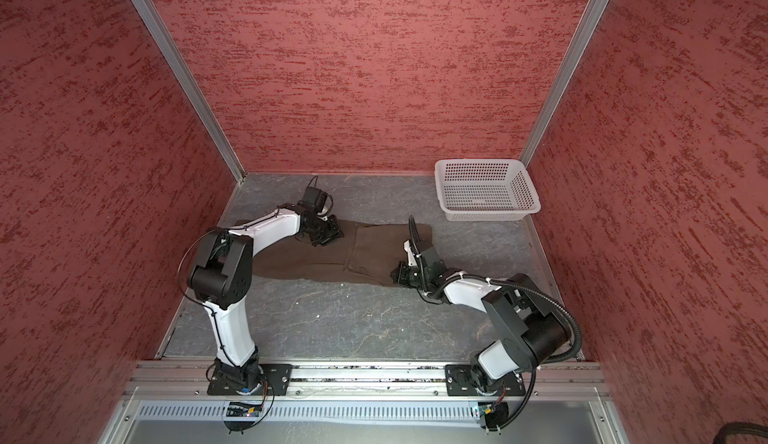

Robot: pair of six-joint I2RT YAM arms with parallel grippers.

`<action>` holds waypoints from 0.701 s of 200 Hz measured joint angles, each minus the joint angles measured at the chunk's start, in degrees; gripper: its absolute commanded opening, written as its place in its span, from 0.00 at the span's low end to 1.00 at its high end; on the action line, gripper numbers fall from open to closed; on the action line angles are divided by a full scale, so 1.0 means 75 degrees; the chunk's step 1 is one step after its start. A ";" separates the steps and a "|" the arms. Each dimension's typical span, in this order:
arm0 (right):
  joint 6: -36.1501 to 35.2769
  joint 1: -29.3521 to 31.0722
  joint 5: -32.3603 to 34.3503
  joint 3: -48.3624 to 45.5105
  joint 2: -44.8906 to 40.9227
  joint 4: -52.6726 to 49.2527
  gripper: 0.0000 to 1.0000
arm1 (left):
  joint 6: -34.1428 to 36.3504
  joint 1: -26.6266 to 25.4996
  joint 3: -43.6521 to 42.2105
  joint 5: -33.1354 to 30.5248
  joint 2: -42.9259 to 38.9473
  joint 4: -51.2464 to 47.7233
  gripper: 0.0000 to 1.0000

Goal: Fold and stack the trousers

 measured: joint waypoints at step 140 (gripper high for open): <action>-0.1192 0.0854 0.0653 0.2448 0.1501 -0.0848 0.16 | -0.0184 -0.1320 -0.1550 0.0230 -0.0950 -0.0128 0.36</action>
